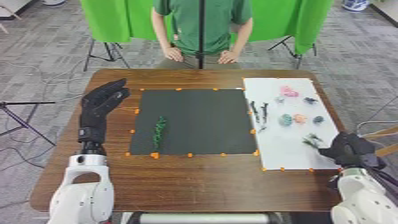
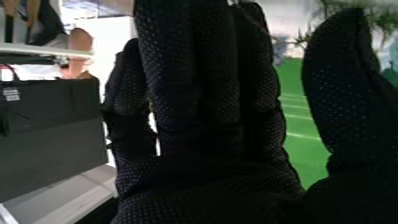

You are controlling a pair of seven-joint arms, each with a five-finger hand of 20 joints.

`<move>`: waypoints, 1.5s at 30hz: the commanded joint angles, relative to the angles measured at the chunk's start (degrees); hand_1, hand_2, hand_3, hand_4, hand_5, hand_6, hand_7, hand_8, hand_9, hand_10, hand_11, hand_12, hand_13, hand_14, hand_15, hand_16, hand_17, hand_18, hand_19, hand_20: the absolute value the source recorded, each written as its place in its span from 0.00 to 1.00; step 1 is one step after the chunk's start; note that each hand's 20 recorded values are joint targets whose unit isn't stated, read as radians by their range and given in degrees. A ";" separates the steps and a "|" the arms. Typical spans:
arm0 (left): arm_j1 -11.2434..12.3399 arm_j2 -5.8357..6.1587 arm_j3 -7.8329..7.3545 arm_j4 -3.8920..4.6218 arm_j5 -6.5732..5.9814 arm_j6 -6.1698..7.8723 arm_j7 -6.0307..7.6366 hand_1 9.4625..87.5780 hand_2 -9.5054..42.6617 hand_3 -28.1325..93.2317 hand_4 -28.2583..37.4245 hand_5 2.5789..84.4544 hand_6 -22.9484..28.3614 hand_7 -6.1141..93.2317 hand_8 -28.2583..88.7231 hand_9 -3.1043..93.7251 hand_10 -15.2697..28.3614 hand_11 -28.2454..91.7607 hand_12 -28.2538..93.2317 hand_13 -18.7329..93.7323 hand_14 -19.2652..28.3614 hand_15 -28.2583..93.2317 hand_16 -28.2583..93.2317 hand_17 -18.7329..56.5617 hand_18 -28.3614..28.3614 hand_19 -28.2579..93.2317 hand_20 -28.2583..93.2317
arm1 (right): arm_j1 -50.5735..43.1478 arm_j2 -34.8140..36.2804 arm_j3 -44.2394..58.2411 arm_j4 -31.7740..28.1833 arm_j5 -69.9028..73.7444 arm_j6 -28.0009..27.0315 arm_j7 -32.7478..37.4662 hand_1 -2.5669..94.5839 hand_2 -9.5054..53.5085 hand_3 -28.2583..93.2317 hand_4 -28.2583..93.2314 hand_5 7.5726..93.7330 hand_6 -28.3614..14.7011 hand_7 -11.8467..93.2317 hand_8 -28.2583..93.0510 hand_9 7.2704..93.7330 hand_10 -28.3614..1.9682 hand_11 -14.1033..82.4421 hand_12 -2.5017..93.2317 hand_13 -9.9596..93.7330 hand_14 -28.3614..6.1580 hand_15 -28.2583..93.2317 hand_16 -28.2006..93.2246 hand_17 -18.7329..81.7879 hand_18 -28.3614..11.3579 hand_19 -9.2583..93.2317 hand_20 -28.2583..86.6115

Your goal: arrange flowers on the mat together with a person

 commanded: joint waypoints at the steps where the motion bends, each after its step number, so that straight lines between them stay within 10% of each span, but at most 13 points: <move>1: 0.49 -0.02 0.12 0.12 -0.07 -0.45 -0.48 0.30 0.08 0.74 0.20 0.59 0.53 0.23 0.19 0.54 0.65 0.44 0.37 0.50 0.78 0.50 0.26 0.29 0.76 0.40 0.44 | 0.48 -0.85 -1.90 2.19 -2.12 3.72 2.45 0.48 0.00 0.76 0.00 0.78 0.71 0.32 0.25 0.87 0.60 0.41 0.30 0.87 0.63 0.55 0.54 0.53 0.18 0.77 0.73; 2: 0.51 -0.02 0.11 0.09 -0.07 -0.39 -0.47 0.30 0.07 0.74 0.20 0.59 0.53 0.23 0.19 0.54 0.65 0.44 0.37 0.50 0.78 0.50 0.26 0.29 0.76 0.40 0.44 | 0.97 -0.98 -2.34 2.66 -2.33 4.02 2.60 0.54 0.00 0.70 0.00 0.78 0.71 0.32 0.31 0.88 0.62 0.40 0.33 0.88 0.64 0.55 0.54 0.53 0.18 0.78 0.73; 5: 0.54 -0.09 0.10 0.04 -0.13 -0.34 -0.45 0.30 0.08 0.74 0.20 0.59 0.53 0.23 0.19 0.54 0.65 0.44 0.37 0.51 0.78 0.50 0.26 0.29 0.76 0.40 0.44 | 1.92 -1.30 -3.11 3.78 -1.50 5.43 2.88 0.87 0.00 0.08 0.33 0.81 0.72 0.31 0.37 0.93 0.69 0.34 0.42 0.91 0.66 0.55 0.55 0.54 0.17 0.79 0.73; 7: 0.53 -0.12 0.09 0.00 -0.03 -0.35 -0.57 0.29 0.08 0.74 0.20 0.59 0.53 0.23 0.19 0.54 0.65 0.44 0.37 0.50 0.78 0.50 0.26 0.29 0.76 0.40 0.44 | 2.27 -1.67 -3.22 4.32 -0.81 6.46 2.88 0.93 0.00 0.00 0.40 0.84 0.73 0.33 0.38 0.97 0.73 0.31 0.46 0.92 0.67 0.55 0.56 0.55 0.17 0.80 0.73; 17: 1.12 0.71 -0.61 -0.06 -1.34 0.14 -0.89 0.29 0.08 0.74 0.20 0.59 0.53 0.23 0.19 0.54 0.65 0.44 0.37 0.50 0.78 0.50 0.26 0.29 0.76 0.40 0.44 | 2.67 -4.46 -1.20 -5.13 4.88 12.05 4.83 0.95 0.00 0.00 0.49 0.89 0.74 0.34 0.38 1.00 0.77 0.33 0.46 0.97 0.69 0.55 0.56 0.59 0.14 0.84 0.72; 26: 3.52 2.42 -3.05 1.93 -3.62 -1.89 1.94 0.25 0.04 0.77 0.20 0.58 0.53 0.23 0.20 0.54 0.65 0.44 0.37 0.50 0.78 0.50 0.26 0.29 0.76 0.40 0.43 | 11.54 -10.74 -8.66 -12.42 6.14 12.51 1.56 0.95 0.00 0.00 0.52 0.88 0.73 0.34 0.38 1.00 0.72 0.33 0.46 0.95 0.64 0.57 0.57 0.56 0.14 0.84 0.73; 45: 3.36 3.52 -2.24 2.79 -3.29 -1.85 2.14 0.21 0.00 0.78 0.18 0.58 0.51 0.23 0.19 0.53 0.65 0.43 0.38 0.50 0.78 0.48 0.27 0.29 0.77 0.38 0.43 | 23.67 -19.25 -30.20 -3.03 9.16 3.64 -4.43 0.95 0.00 0.00 0.55 0.87 0.70 0.39 0.37 0.99 0.69 0.39 0.47 0.92 0.60 0.65 0.55 0.55 0.14 0.85 0.74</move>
